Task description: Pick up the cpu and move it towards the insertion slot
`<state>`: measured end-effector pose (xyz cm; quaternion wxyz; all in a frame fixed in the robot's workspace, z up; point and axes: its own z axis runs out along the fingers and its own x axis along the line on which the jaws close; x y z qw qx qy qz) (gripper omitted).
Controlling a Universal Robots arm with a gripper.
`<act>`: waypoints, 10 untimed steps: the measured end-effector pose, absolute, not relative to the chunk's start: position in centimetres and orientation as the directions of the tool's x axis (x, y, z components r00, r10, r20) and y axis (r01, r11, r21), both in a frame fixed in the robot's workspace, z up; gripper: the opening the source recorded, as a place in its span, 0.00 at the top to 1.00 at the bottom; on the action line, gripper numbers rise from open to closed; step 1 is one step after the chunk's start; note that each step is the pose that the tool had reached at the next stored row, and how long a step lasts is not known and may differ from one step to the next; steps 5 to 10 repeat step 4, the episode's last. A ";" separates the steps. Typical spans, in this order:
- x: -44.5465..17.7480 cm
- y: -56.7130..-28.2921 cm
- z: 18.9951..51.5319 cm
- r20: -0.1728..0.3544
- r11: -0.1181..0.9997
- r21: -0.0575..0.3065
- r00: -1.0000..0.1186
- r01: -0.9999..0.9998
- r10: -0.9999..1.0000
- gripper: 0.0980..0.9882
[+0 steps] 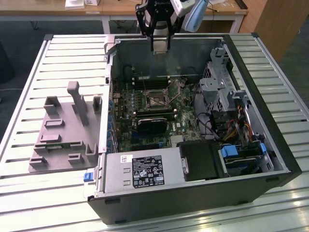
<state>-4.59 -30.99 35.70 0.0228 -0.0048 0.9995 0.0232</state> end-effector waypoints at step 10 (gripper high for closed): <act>-4.6 -31.0 35.7 -0.046 0.999 0.046 -0.999 -0.011 -0.009 0.50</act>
